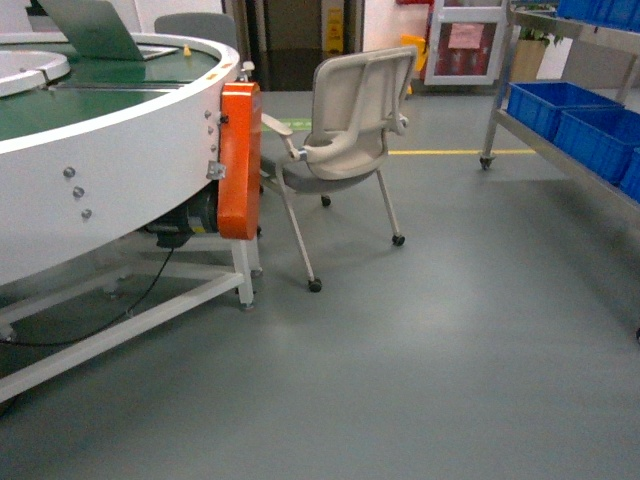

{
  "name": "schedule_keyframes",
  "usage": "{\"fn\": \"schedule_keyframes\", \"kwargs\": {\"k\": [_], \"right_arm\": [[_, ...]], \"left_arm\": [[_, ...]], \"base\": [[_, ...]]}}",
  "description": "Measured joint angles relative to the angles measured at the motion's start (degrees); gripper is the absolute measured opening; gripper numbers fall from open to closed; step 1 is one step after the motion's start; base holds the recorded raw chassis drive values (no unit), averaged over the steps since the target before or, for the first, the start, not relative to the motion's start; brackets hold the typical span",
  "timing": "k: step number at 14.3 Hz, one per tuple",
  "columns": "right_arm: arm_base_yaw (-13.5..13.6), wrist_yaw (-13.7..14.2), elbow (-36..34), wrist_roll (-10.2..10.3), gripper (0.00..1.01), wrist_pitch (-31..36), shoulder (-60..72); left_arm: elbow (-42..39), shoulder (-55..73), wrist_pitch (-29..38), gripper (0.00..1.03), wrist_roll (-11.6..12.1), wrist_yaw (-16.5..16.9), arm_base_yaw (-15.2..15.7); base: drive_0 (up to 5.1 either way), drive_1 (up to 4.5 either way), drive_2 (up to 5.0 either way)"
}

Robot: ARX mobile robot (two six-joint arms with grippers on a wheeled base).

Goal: Pick red block from blue box to shelf

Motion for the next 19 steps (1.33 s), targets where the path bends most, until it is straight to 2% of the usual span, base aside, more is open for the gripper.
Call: {"fn": "schedule_keyframes", "kwargs": {"k": [4,19], "right_arm": [[0.0,0.0,0.0,0.0,0.24,0.1,0.0],[0.0,0.0,0.0,0.0,0.24,0.1,0.0]], "left_arm": [[0.0,0.0,-0.1,0.98,0.0,-0.1,0.0],[0.0,0.0,0.0,0.98,0.0,0.0,0.1]], "base": [[0.0,4.30,-4.4],[-1.6,-1.63,-1.6]]}}
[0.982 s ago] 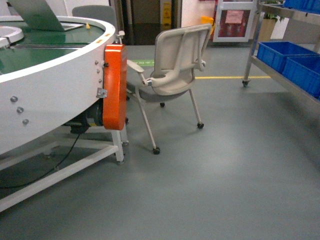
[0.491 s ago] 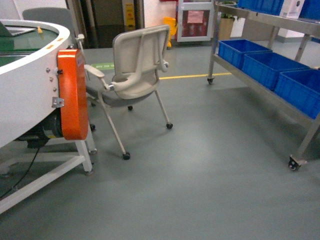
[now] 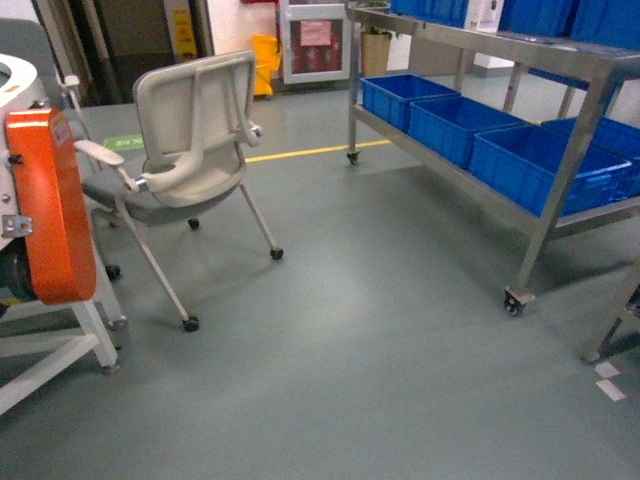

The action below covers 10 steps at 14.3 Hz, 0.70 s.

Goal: Pick red block from blue box to shelf

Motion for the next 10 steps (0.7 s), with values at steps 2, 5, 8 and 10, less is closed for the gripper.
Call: {"fn": "schedule_keyframes", "kwargs": {"k": [2,5,8,10], "right_arm": [[0.0,0.0,0.0,0.0,0.24,0.0,0.0],[0.0,0.0,0.0,0.0,0.24,0.0,0.0],[0.0,0.0,0.0,0.0,0.24,0.0,0.0],[0.0,0.0,0.0,0.0,0.24,0.0,0.0]], "left_arm": [[0.0,0.0,0.0,0.98,0.0,0.0,0.0],[0.0,0.0,0.0,0.98,0.0,0.0,0.0],[0.0,0.0,0.0,0.98,0.0,0.0,0.0],[0.0,0.0,0.0,0.98,0.0,0.0,0.0]], "base": [[-1.6,-1.55,-1.6],[-1.5,-1.47,-1.5],[-1.4,-1.43,-1.4],[-1.4,-1.41,-1.4]]}}
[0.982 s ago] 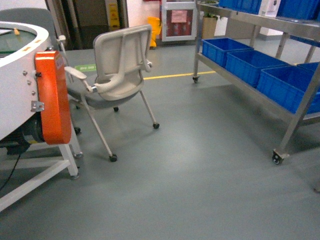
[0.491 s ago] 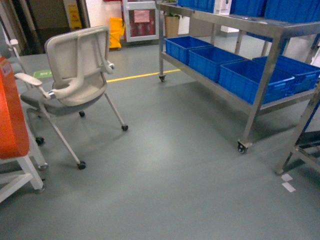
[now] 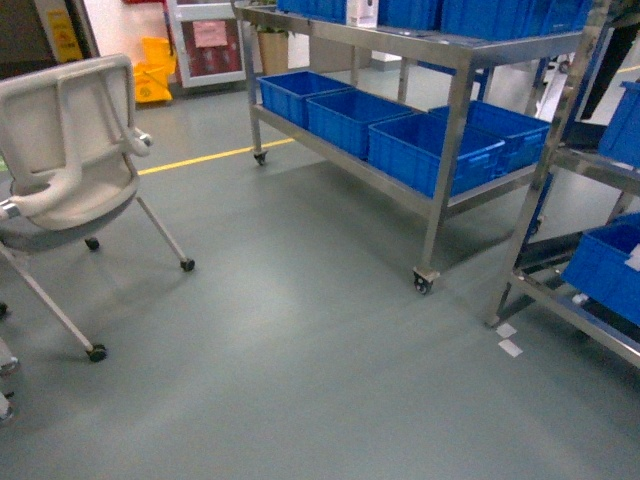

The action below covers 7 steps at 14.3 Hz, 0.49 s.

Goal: Pick red block from blue box to shelf

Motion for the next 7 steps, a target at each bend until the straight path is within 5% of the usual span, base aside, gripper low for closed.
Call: {"fn": "schedule_keyframes", "kwargs": {"k": [7], "right_arm": [[0.0,0.0,0.0,0.0,0.24,0.0,0.0]], "left_arm": [[0.0,0.0,0.0,0.98,0.0,0.0,0.0]], "base": [[-1.5,-1.52,-1.5]]}}
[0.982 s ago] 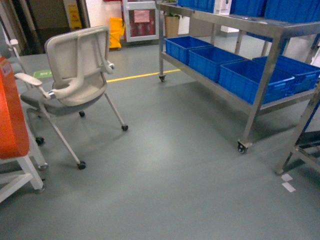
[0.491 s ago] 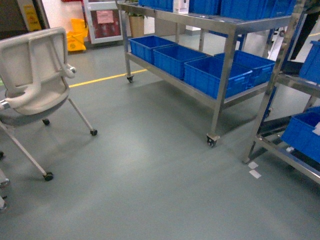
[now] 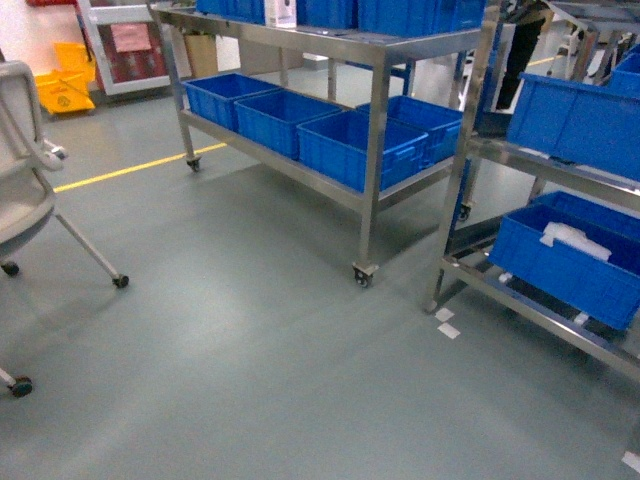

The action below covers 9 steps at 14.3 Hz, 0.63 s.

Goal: Pick red block from blue box to shelf

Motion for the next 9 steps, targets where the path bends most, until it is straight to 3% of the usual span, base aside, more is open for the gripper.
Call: {"fn": "schedule_keyframes", "kwargs": {"k": [9], "right_arm": [[0.0,0.0,0.0,0.0,0.24,0.0,0.0]], "left_arm": [[0.0,0.0,0.0,0.98,0.0,0.0,0.0]], "base": [[-1.5,-1.49,-1.5]]}}
